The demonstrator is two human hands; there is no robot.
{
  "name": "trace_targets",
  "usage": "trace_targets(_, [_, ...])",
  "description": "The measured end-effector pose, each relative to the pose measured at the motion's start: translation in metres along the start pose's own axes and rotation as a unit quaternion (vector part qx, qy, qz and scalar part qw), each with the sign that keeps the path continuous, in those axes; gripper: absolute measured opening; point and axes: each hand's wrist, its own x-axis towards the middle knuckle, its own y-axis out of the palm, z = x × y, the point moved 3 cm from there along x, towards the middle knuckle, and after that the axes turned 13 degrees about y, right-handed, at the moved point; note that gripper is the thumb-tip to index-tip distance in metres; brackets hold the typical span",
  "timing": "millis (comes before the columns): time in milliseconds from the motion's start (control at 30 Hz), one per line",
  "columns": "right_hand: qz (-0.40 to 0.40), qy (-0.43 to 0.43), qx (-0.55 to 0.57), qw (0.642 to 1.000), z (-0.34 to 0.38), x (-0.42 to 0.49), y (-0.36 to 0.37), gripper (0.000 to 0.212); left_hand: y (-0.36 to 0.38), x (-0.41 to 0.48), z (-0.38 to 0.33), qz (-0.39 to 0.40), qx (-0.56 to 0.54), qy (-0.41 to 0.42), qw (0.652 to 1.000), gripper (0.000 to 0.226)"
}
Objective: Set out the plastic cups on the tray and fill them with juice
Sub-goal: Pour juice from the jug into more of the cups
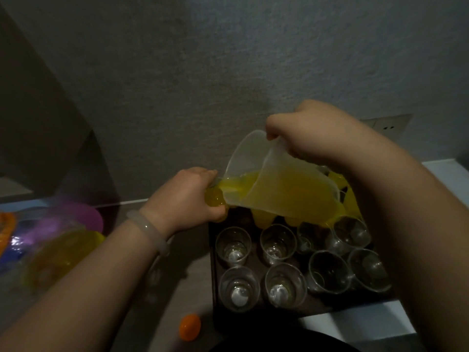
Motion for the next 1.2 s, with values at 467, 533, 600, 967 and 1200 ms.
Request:
trace_targets(467, [-0.057, 0.064, 0.334, 0.939, -0.056, 0.007, 0.001, 0.024, 0.001, 0.004, 0.004, 0.045, -0.024, -0.001, 0.999, 0.073])
trace_targets(533, [-0.068, 0.055, 0.346, 0.934, -0.057, 0.005, 0.005, 0.019, 0.003, 0.004, 0.002, 0.063, -0.022, 0.015, 0.998, 0.07])
trace_targets(600, [-0.071, 0.053, 0.389, 0.917, -0.059, 0.005, 0.01, 0.02, 0.006, 0.007, 0.0, 0.082, -0.016, 0.037, 0.996, 0.072])
trace_targets(967, [-0.089, 0.041, 0.462, 0.882, -0.067, 0.007, 0.014, 0.031, 0.023, 0.028, -0.002, 0.19, 0.021, 0.097, 0.977, 0.073])
trace_targets(1200, [-0.134, 0.051, 0.463, 0.875, -0.08, 0.011, 0.018, 0.032, 0.037, 0.038, -0.004, 0.235, 0.062, 0.137, 0.96, 0.077])
